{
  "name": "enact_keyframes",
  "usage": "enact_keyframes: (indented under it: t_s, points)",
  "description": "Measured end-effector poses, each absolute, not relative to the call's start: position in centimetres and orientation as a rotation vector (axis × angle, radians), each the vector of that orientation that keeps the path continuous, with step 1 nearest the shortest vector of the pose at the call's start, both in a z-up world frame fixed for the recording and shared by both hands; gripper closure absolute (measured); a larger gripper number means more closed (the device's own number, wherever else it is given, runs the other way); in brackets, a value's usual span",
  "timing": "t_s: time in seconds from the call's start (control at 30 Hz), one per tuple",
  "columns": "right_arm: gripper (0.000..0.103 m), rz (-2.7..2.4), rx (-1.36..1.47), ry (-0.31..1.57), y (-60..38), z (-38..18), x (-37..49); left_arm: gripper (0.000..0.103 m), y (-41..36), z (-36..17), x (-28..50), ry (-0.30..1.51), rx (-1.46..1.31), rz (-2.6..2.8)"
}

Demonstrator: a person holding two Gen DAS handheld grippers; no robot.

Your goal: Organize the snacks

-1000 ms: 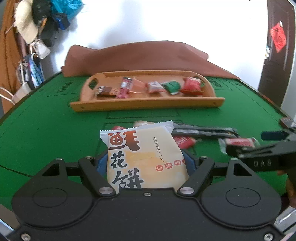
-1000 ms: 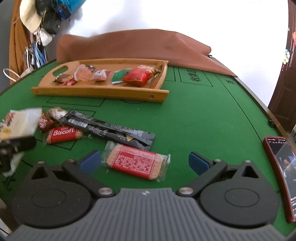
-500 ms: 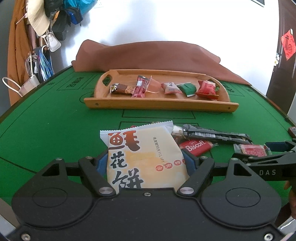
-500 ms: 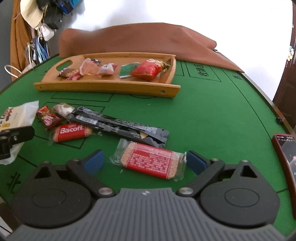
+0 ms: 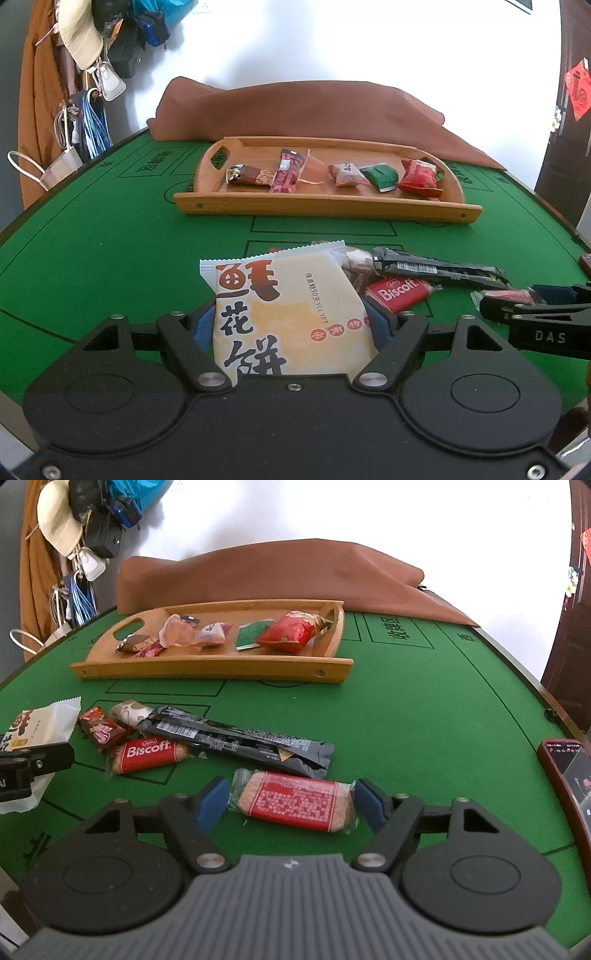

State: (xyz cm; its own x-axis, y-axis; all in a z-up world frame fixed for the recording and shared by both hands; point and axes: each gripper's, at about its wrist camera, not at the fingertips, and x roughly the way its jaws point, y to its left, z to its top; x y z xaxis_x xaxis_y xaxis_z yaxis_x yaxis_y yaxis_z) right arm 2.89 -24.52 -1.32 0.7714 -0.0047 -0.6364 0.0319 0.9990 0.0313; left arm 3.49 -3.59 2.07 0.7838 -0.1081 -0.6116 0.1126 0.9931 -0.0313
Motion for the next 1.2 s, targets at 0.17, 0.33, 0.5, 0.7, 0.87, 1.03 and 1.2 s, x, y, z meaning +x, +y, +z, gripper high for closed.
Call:
enact_keyframes:
  t_s: [0.17, 0.33, 0.5, 0.7, 0.87, 1.03, 1.2]
  points:
    - [0.029, -0.021, 0.053, 0.668, -24.9, -0.6, 2.7, 0.026, -3.4, 2.3, 3.9, 0.655, 0.004, -0.119]
    - [0.032, -0.022, 0.052, 0.651, -25.3, 0.0, 2.8, 0.026, -3.4, 2.6, 4.4, 0.648, 0.014, -0.111]
    - [0.029, -0.013, 0.046, 0.662, -25.4, -0.4, 2.7, 0.026, -3.5, 2.5, 4.5, 0.652, 0.020, -0.110]
    - [0.017, -0.025, 0.033, 0.694, -25.1, -1.3, 2.9, 0.026, -3.7, 2.4, 4.5, 0.663, 0.014, -0.117]
    - [0.011, -0.074, 0.011, 0.711, -24.7, -1.6, 3.6, 0.027, -3.7, 2.4, 4.6, 0.663, 0.014, -0.119]
    - [0.026, -0.057, 0.000, 0.705, -24.5, -1.7, 3.5, 0.026, -3.6, 2.5, 4.5, 0.659, 0.011, -0.119]
    - [0.037, -0.031, 0.017, 0.683, -24.4, -1.4, 2.9, 0.026, -3.5, 2.5, 4.5, 0.660, 0.013, -0.116]
